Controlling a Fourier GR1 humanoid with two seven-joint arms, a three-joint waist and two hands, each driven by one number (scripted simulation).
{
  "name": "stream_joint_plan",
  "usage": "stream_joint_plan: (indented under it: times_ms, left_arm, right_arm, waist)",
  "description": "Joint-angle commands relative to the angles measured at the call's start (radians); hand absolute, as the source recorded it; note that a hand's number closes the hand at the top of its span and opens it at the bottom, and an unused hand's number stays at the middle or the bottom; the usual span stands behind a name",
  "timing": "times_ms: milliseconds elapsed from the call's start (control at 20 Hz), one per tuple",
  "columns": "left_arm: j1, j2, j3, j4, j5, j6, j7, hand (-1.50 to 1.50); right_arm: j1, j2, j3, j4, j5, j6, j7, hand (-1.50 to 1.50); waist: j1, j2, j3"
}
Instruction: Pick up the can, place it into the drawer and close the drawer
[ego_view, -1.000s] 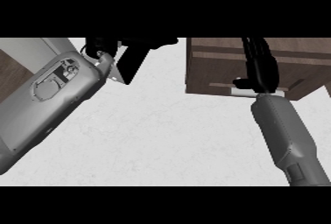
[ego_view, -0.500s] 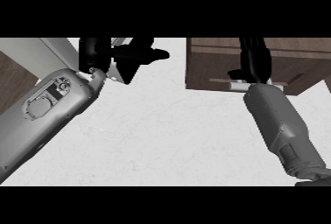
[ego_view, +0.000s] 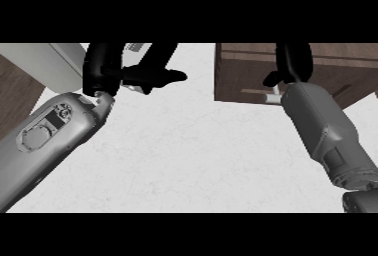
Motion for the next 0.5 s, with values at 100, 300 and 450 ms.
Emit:
stream_joint_plan:
  times_ms: [100,300,450]
  left_arm:
    - [0.054,0.045,0.03,-0.029,-0.003,-0.039,-0.024,-1.5]
    - [0.061,0.006,0.008,-0.036,-0.028,0.004,-0.029,-1.5]
    - [0.092,0.026,0.017,-0.068,-0.013,-0.014,-0.021,-1.5]
  right_arm:
    - [-0.11,0.0,-0.057,0.022,-0.067,0.055,-0.068,-1.5]
    - [-0.09,0.073,-0.153,-0.014,-0.193,0.038,-0.178,-1.5]
    - [-0.112,0.088,-0.213,-0.03,-0.259,0.055,-0.202,-1.5]
  waist:
    - [0.02,0.009,0.002]
    - [0.016,0.01,0.006]
    - [0.022,0.002,0.005]
